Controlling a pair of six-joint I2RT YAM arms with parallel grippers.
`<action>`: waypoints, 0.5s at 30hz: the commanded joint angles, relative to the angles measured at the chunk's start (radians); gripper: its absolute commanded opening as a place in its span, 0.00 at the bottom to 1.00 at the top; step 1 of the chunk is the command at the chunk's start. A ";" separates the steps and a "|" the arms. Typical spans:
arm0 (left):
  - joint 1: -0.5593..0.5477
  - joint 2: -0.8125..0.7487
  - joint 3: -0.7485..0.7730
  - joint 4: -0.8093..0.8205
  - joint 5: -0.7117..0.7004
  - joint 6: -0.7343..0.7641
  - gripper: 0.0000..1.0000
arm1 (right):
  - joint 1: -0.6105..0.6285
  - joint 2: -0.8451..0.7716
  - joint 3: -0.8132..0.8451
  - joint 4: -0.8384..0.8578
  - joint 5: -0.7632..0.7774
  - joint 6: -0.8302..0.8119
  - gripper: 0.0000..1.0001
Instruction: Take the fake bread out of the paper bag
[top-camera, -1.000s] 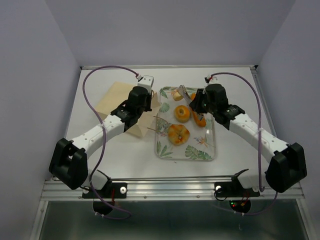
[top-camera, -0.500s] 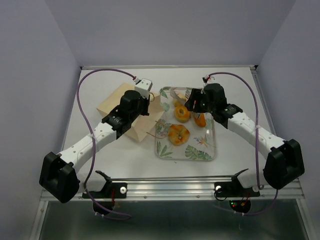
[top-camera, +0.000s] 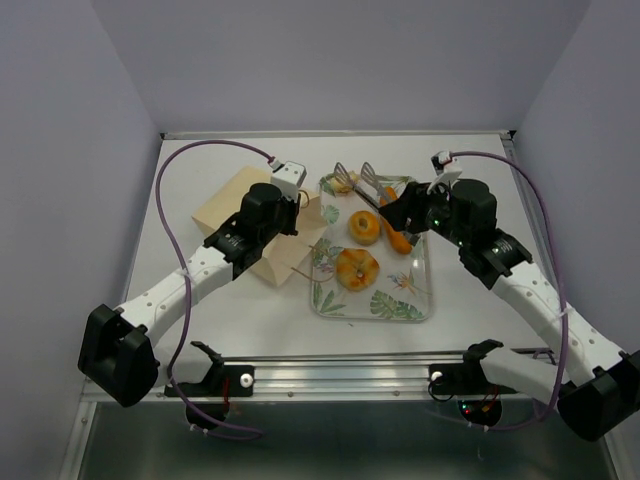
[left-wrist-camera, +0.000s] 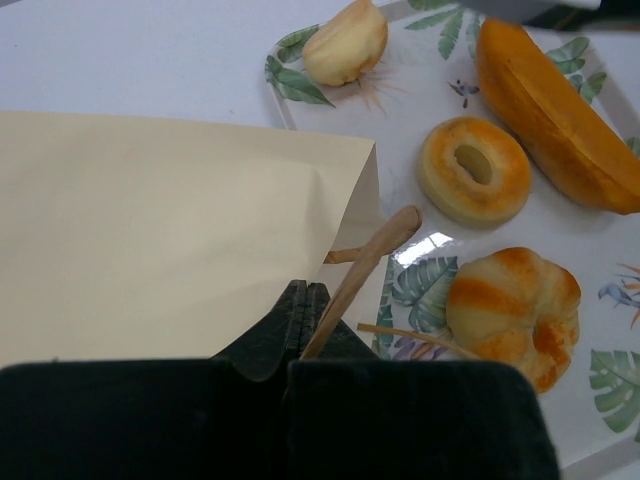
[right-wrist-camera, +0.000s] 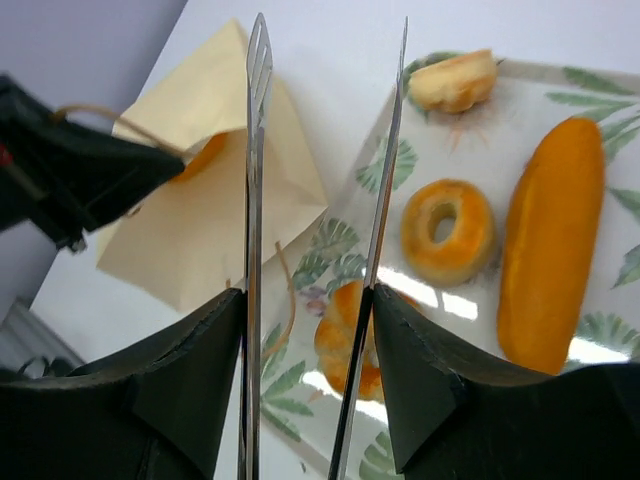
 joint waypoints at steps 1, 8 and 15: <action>0.002 -0.011 0.037 0.024 -0.008 0.013 0.00 | -0.001 -0.040 -0.075 -0.042 -0.246 -0.029 0.59; 0.002 0.009 0.062 0.002 -0.041 0.015 0.00 | -0.001 -0.146 -0.156 -0.060 -0.407 -0.027 0.55; 0.001 0.014 0.066 -0.001 -0.012 0.010 0.00 | -0.001 -0.157 -0.230 0.034 -0.636 0.029 0.48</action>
